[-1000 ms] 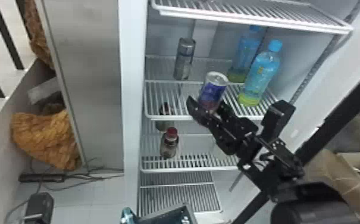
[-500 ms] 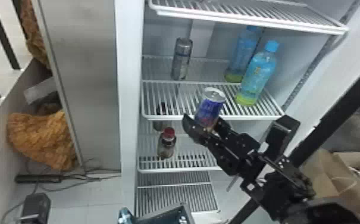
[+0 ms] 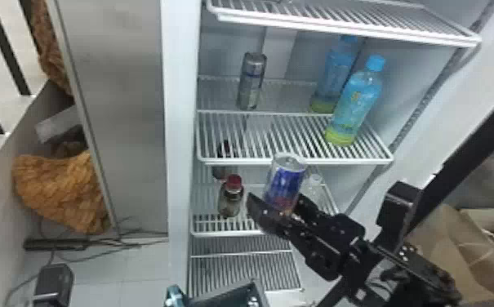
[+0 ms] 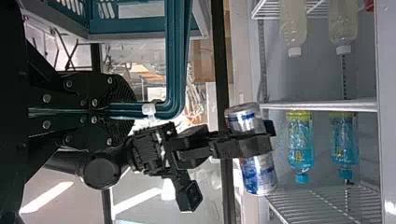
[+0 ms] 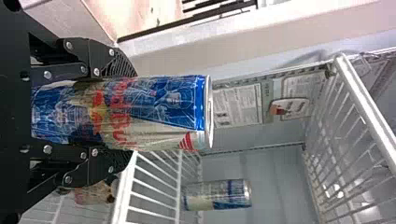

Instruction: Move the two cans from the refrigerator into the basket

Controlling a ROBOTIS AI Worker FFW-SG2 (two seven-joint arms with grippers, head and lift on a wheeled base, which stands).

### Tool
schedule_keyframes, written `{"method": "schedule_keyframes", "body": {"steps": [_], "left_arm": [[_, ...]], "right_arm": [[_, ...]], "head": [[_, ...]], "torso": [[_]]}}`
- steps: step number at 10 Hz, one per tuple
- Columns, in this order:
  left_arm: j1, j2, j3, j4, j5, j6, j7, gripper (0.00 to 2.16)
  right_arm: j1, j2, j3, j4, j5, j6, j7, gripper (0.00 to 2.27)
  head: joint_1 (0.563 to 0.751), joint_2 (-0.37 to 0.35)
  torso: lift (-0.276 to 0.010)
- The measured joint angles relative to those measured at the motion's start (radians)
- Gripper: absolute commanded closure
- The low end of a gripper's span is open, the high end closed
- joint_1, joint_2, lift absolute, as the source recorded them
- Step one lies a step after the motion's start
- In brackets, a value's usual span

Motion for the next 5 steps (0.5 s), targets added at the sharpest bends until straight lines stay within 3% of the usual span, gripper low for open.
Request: {"method": "schedule_keyframes", "body": {"steps": [5], "left_arm": [[0.000, 0.000, 0.003, 0.000, -0.001, 0.000, 0.003, 1.20]], "right_arm": [[0.081, -0.019, -0.030, -0.033, -0.029, 0.113, 0.146, 1.19]], "head": [[0.695, -0.214]], "torso": [[-0.035]]}}
